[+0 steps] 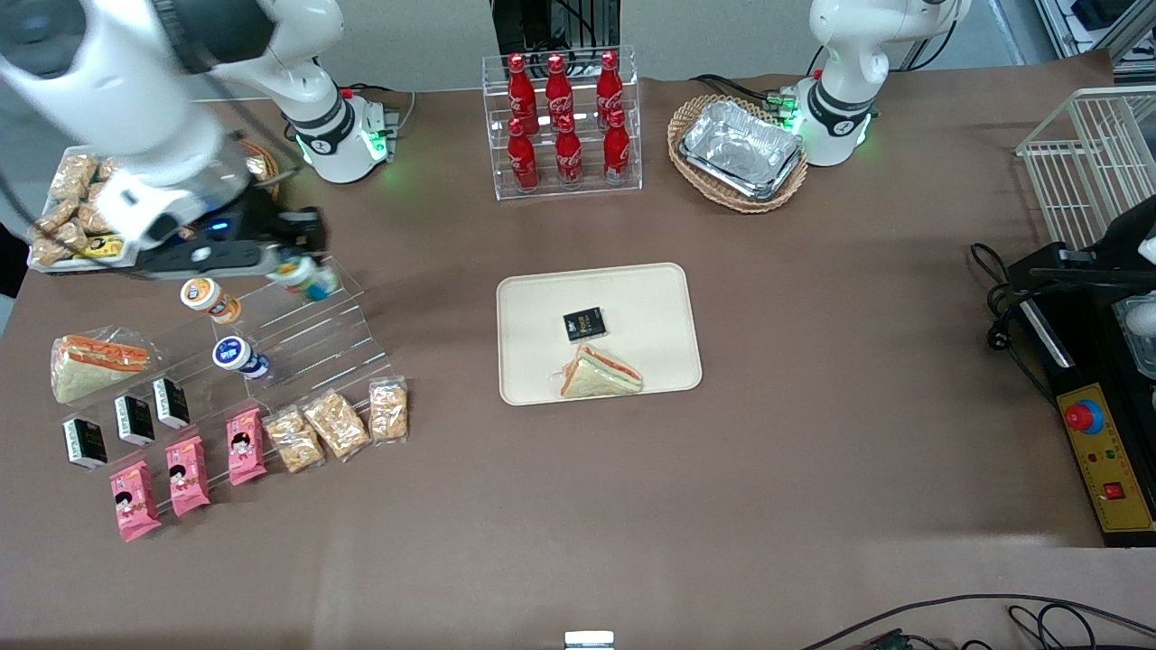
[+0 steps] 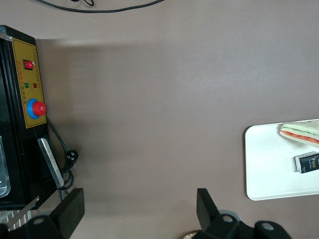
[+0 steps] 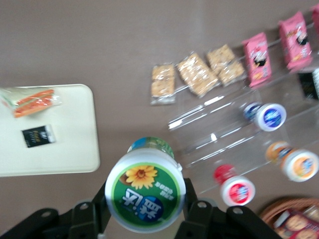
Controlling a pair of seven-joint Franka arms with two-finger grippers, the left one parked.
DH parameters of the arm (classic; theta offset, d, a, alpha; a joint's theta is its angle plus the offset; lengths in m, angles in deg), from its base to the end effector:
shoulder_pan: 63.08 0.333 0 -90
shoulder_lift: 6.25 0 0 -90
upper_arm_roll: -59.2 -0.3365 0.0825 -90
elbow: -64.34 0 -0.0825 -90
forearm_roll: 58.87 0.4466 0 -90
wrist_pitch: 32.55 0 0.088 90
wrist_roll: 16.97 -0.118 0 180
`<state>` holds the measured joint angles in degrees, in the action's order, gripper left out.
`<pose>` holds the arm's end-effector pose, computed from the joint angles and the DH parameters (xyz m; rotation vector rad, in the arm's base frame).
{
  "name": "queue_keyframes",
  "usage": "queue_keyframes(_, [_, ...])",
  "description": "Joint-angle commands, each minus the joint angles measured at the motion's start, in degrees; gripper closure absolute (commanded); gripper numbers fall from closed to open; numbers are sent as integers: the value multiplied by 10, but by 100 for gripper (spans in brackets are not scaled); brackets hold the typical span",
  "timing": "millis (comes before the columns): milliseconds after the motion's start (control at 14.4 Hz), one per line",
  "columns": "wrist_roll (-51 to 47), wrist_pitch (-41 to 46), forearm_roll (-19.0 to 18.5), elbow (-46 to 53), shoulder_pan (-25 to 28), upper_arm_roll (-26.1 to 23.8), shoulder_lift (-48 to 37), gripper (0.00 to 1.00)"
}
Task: Place green gum on tray
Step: 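Carry the green gum bottle over to the cream tray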
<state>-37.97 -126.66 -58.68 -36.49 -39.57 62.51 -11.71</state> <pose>0.5521 0.2021 0.5962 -3.1409 0.0219 0.0374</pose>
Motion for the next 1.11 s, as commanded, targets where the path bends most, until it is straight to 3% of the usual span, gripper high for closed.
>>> queue_keyframes(0, [-153,3,22,20,67,5,35,70])
queue_keyframes(347, [-274,-84,25,-44,126,5,57,70])
queue_keyframes(764, [-397,-279,53,-152,195,5,117,70])
queue_keyframes(1042, [-415,-351,54,-168,212,5,164,70])
